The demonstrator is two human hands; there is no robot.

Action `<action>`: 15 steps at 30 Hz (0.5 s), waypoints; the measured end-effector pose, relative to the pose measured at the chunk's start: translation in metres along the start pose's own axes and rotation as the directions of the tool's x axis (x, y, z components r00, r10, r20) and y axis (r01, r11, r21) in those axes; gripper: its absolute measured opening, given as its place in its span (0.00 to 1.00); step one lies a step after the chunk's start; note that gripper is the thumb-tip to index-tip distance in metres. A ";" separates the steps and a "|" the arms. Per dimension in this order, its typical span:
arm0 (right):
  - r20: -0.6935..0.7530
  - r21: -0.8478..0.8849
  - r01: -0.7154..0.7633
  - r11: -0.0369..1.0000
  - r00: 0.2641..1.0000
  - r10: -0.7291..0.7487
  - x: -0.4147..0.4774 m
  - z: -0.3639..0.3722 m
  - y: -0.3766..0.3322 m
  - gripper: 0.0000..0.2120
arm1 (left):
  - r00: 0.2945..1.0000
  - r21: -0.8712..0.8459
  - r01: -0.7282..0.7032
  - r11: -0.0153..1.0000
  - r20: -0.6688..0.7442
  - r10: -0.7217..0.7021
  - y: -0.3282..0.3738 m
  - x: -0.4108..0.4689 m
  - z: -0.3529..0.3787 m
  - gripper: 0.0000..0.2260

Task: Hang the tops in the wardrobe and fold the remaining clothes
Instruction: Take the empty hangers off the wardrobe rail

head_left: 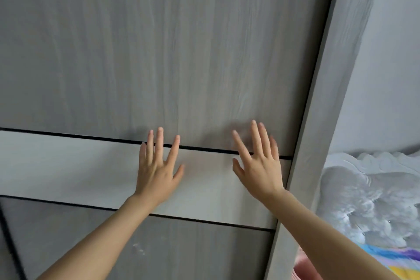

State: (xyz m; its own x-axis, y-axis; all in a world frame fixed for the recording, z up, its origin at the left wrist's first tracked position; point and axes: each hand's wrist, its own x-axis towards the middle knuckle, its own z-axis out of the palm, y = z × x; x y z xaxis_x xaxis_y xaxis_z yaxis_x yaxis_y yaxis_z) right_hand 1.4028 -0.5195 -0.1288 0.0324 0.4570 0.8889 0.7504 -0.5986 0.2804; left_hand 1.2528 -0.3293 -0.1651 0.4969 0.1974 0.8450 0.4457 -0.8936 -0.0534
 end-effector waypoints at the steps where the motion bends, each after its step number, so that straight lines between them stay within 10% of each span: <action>1: -0.006 0.013 -0.026 1.000 1.000 0.026 0.008 0.011 0.002 0.28 | 1.000 0.023 0.028 0.999 0.009 -0.028 -0.002 0.008 0.005 0.25; 15: -0.236 -0.001 -0.029 1.000 0.971 0.028 0.011 0.063 -0.003 0.23 | 0.976 0.130 0.046 0.990 -0.218 -0.017 -0.027 0.010 0.051 0.31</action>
State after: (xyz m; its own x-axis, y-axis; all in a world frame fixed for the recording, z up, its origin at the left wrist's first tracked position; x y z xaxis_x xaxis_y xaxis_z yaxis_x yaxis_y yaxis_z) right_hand 1.4427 -0.4708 -0.1428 -0.1034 0.2721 0.9567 0.7488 -0.6118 0.2550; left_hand 1.2833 -0.2827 -0.1823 0.3147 0.1195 0.9416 0.5612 -0.8235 -0.0831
